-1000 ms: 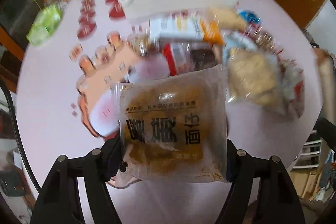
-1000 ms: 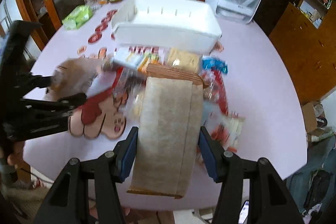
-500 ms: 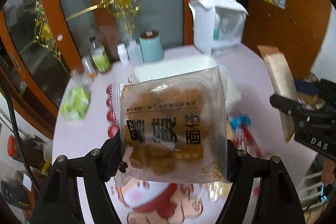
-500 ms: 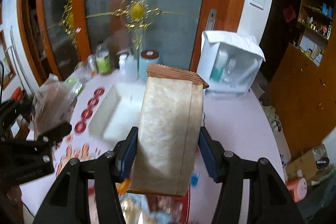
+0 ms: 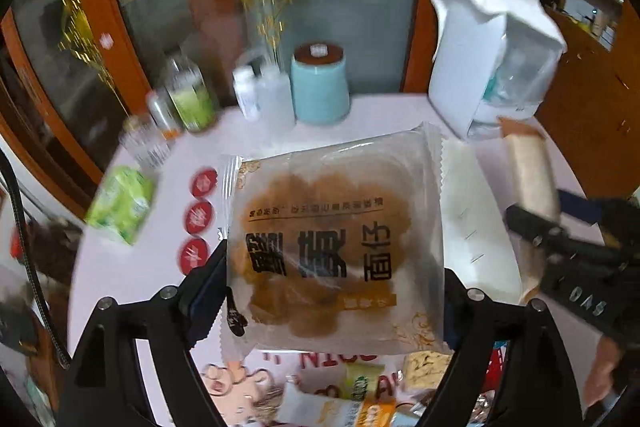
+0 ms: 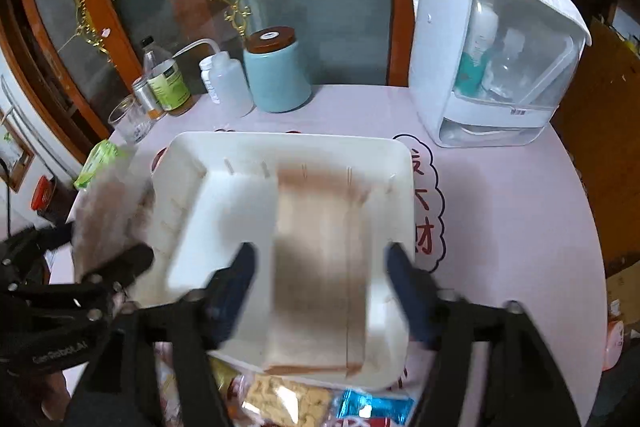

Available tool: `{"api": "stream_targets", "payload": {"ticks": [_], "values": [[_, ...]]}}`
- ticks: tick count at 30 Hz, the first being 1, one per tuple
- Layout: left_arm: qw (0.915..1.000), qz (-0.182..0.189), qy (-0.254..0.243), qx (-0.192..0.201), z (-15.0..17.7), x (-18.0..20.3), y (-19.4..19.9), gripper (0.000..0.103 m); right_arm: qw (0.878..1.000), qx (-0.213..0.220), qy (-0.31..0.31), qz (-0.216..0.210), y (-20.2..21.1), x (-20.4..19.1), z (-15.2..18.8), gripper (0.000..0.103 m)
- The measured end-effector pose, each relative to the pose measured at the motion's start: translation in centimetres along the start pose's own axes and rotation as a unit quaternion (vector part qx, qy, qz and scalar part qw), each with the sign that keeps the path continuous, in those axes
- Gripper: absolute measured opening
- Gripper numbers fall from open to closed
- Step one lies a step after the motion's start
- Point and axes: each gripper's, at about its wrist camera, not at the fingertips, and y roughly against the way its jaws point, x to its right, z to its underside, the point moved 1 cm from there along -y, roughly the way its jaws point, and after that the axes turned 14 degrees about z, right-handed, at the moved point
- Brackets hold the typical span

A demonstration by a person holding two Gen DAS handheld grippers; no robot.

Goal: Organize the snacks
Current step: 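Lower the loaf into the white tray with the right gripper while the left releases its bag there, then withdraw both grippers from the tray back over the snack pile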

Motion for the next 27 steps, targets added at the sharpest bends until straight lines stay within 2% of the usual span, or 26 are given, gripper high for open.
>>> {"api": "stream_targets", "payload": {"ticks": [2,4,5,6,10,13,17,22,27], "values": [[0.9993,0.011,0.020,-0.030,0.1,-0.7,-2.2,0.086,1.000,0.004,-0.008,-0.007,-0.4,0.2,0.1,0.085],[0.9977,0.021,0.042,-0.048,0.3,-1.2,-3.6,0.091,1.000,0.002,-0.007,-0.014,-0.8,0.5,0.1,0.093],[0.9974,0.024,0.051,-0.045,0.4,-1.5,-3.9,0.100,1.000,0.001,-0.007,-0.014,-0.9,0.7,0.0,0.095],[0.9977,0.019,0.058,-0.030,0.4,-1.8,-3.8,0.103,1.000,0.000,-0.005,-0.014,-1.0,0.9,0.0,0.095],[0.9983,0.013,0.054,-0.015,0.0,-1.8,-3.5,0.103,1.000,-0.008,-0.008,-0.023,-0.9,1.6,0.1,0.095],[0.9992,0.005,0.038,-0.010,-0.2,-1.2,-2.6,0.103,0.999,-0.019,-0.010,-0.042,-0.4,1.8,0.4,0.095],[0.9993,0.016,0.033,-0.010,-0.1,-0.6,-0.7,0.103,0.998,-0.023,-0.003,-0.050,1.5,2.0,1.4,0.095],[0.9998,0.018,0.003,0.003,0.8,0.9,2.7,0.103,0.998,-0.017,0.011,-0.053,5.9,2.4,3.7,0.094],[0.9992,0.027,-0.027,-0.012,2.4,2.5,6.6,0.103,0.999,0.001,0.011,-0.040,10.8,3.2,6.9,0.095]]}}
